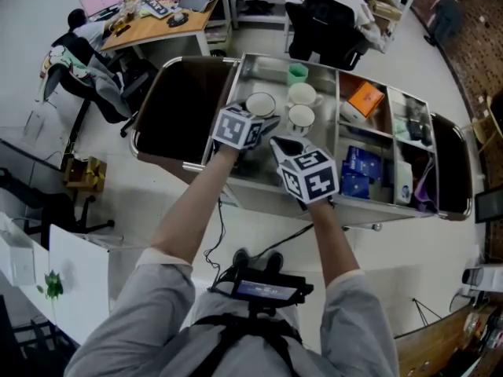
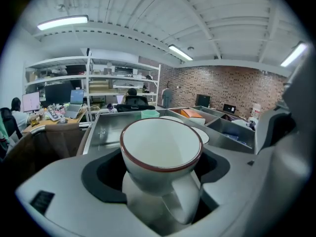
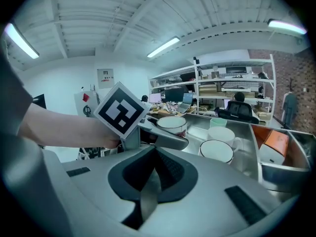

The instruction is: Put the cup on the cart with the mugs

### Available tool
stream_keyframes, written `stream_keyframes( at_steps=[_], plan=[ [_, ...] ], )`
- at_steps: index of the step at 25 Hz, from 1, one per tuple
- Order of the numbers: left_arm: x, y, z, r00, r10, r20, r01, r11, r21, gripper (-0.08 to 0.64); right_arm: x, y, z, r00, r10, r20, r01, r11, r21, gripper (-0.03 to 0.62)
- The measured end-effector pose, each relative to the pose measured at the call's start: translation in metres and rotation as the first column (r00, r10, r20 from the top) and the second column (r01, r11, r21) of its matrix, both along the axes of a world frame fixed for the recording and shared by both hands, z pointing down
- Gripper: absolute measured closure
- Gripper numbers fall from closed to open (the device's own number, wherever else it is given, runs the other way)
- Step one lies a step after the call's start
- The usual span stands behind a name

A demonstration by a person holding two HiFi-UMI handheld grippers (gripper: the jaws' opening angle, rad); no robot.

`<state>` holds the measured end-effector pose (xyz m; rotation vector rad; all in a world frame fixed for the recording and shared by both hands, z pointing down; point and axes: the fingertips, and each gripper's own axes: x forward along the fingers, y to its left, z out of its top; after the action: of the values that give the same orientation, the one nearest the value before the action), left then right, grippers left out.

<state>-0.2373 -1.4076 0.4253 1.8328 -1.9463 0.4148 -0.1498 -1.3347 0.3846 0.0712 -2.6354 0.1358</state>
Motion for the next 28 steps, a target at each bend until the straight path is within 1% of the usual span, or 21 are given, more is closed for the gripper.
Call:
stream_keyframes(
  at_steps=[4,7,14,19,24,25,26,28],
  plan=[
    [-0.006,-0.003,0.014,1.0,-0.018,-0.012,0.017,1.0,-0.021,0.16,-0.002,-0.006,0.005,1.0,0.002,-0.017,-0.002,1.0,0.005,0.584],
    [-0.01,-0.006,0.024,1.0,-0.024,-0.009,0.023,0.999,-0.041,0.16,-0.001,-0.011,0.006,1.0,0.01,-0.017,-0.01,1.0,-0.004,0.584],
    [-0.012,-0.013,0.043,0.999,-0.039,-0.028,0.037,0.997,-0.072,0.158,0.004,-0.022,0.01,1.0,0.018,-0.014,-0.018,1.0,-0.021,0.584],
    [-0.014,-0.014,0.049,0.996,-0.072,-0.049,0.07,0.997,-0.042,0.158,0.008,-0.027,0.009,1.0,0.017,-0.004,-0.018,0.999,-0.032,0.584],
    [-0.012,-0.013,0.051,0.994,-0.109,-0.031,0.108,0.994,-0.011,0.148,0.01,-0.027,0.01,1.0,0.015,0.001,-0.015,0.999,-0.044,0.584],
    [-0.012,-0.013,0.051,0.993,-0.117,-0.029,0.116,0.993,-0.008,0.132,0.01,-0.027,0.009,1.0,0.014,0.002,-0.014,0.999,-0.046,0.584],
    [-0.013,-0.013,0.051,0.992,-0.123,-0.026,0.123,0.992,-0.005,0.101,0.011,-0.027,0.009,1.0,0.014,0.003,-0.014,0.999,-0.047,0.584],
    [-0.014,-0.013,0.049,0.992,-0.127,-0.017,0.127,0.992,-0.005,0.075,0.012,-0.028,0.009,1.0,0.015,0.004,-0.015,0.999,-0.047,0.584]
  ],
)
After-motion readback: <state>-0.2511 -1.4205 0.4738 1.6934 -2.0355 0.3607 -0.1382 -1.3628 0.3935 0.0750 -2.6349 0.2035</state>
